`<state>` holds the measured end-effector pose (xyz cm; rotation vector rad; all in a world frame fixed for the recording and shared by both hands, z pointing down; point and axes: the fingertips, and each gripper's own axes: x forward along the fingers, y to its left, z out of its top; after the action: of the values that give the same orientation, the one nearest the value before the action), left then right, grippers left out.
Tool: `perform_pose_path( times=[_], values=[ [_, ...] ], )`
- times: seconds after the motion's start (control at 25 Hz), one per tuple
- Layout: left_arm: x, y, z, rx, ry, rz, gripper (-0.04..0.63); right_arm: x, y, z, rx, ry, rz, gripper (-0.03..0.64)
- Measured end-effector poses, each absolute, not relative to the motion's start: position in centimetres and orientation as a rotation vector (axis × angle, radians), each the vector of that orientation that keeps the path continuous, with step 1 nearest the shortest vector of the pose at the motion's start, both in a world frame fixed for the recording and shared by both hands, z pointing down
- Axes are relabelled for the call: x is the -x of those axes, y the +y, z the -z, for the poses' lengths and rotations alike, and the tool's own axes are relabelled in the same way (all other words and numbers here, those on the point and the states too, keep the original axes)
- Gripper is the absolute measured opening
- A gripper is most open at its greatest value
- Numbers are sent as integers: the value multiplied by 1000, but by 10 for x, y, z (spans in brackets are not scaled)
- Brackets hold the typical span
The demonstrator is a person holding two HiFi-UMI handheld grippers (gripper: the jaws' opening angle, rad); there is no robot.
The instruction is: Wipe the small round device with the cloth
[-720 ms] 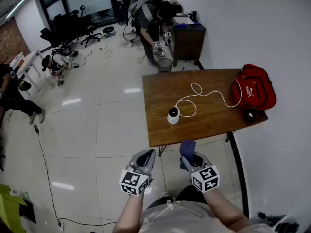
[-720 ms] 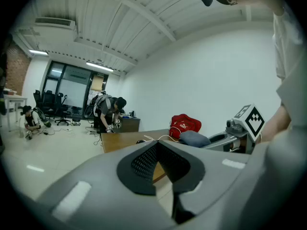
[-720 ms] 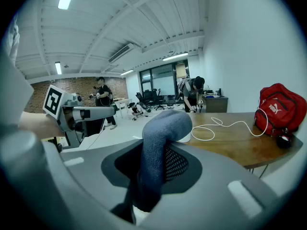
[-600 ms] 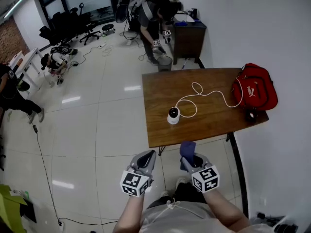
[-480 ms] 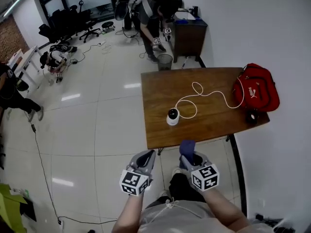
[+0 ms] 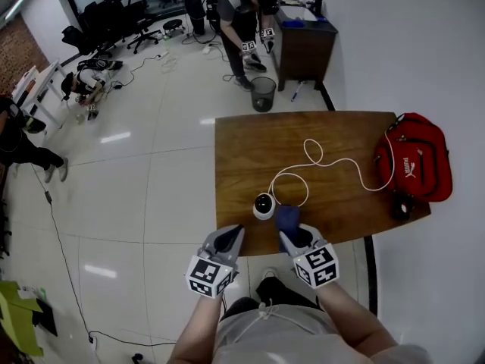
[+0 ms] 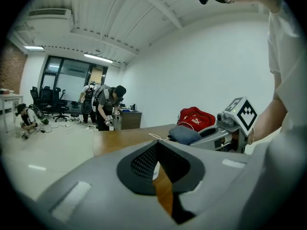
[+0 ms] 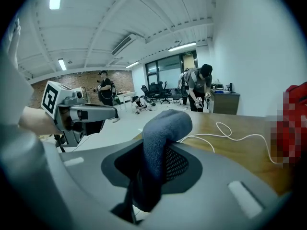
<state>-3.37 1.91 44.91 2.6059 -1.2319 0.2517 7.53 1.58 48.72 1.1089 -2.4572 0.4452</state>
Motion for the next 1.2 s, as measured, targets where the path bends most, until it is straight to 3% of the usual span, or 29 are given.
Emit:
perform_pose_path(
  times=[0.36, 1.2],
  values=[
    [-3, -32, -483, -2631, -1128, -385, 6, -61, -27, -522, -966, -2469, -520, 106],
    [-3, -73, -515, -2585, -942, -239, 6, -29, -18, -615, -862, -2308, -1015, 107]
  ],
)
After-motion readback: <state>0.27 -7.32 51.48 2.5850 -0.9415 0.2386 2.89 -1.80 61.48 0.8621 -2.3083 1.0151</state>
